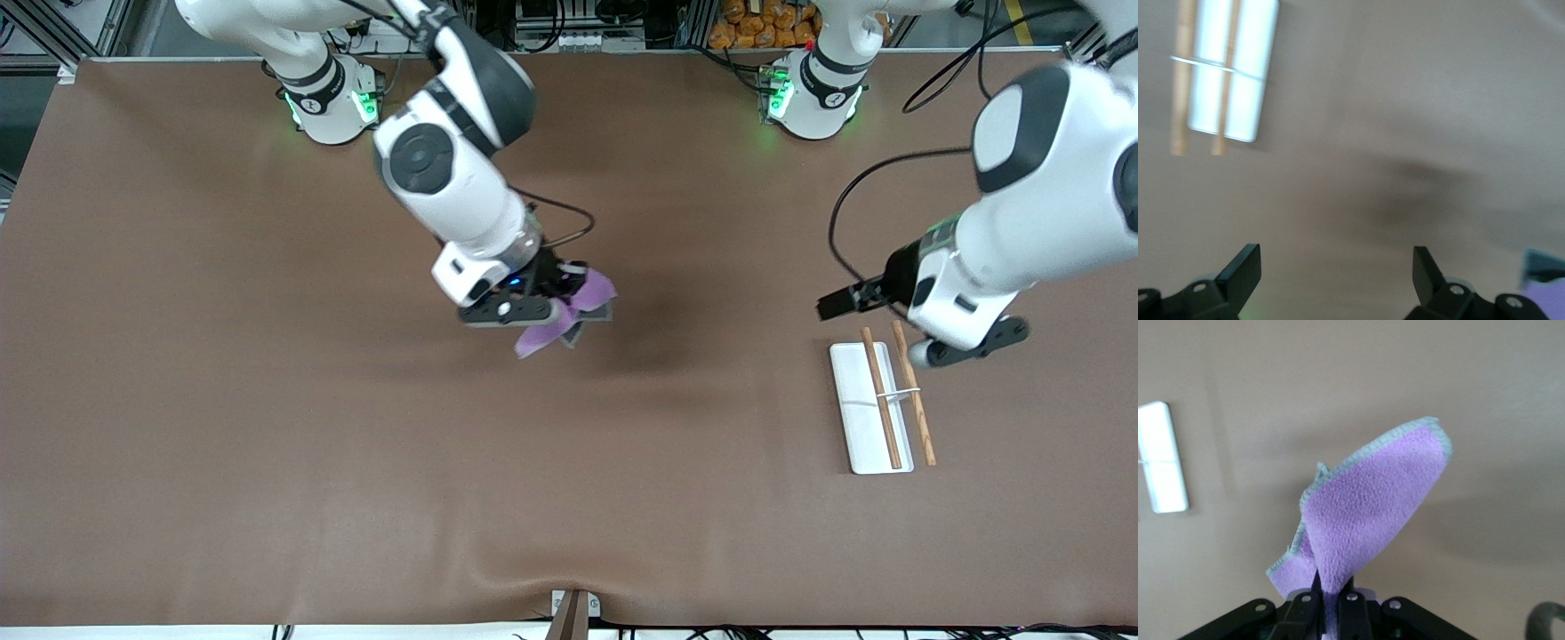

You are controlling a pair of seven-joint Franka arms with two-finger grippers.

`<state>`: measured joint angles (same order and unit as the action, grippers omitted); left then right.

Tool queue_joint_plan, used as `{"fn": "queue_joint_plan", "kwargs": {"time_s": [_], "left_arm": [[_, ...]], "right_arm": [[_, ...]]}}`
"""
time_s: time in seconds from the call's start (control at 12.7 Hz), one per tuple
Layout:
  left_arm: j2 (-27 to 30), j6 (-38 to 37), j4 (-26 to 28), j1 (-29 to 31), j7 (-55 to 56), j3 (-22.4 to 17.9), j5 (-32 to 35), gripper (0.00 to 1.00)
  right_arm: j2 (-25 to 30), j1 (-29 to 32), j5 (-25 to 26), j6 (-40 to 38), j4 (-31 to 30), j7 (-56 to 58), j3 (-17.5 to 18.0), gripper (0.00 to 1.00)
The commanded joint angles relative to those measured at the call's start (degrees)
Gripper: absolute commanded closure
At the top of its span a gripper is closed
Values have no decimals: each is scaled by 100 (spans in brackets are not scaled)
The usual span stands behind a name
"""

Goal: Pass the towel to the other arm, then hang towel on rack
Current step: 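Lift the towel with the right gripper while the left gripper approaches, then move the left gripper to the towel held by the right gripper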

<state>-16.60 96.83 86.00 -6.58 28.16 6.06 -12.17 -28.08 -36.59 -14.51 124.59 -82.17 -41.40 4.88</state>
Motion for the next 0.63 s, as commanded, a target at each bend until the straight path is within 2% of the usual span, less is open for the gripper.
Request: {"fn": "queue_joint_plan", "kwargs": {"time_s": [0.0, 0.16, 0.24, 0.39, 0.55], "left_arm": [[-509, 283, -66, -9, 66, 0, -862, 0], [-774, 345, -22, -27, 249, 0, -1478, 0], [-896, 432, -4, -44, 521, 0, -1812, 0], [-1142, 600, -4, -202, 865, 9, -1982, 0], [-1415, 714, -4, -212, 1006, 9, -2576, 0]], "right_arm": [[-241, -199, -244, 511, 157, -666, -58, 95], [-434, -304, -692, 873, 323, -808, -75, 95], [-452, -305, -694, 874, 376, -809, -75, 94], [-549, -305, -703, 883, 482, -826, -66, 94], [-619, -305, -703, 891, 570, -826, -75, 94]]}}
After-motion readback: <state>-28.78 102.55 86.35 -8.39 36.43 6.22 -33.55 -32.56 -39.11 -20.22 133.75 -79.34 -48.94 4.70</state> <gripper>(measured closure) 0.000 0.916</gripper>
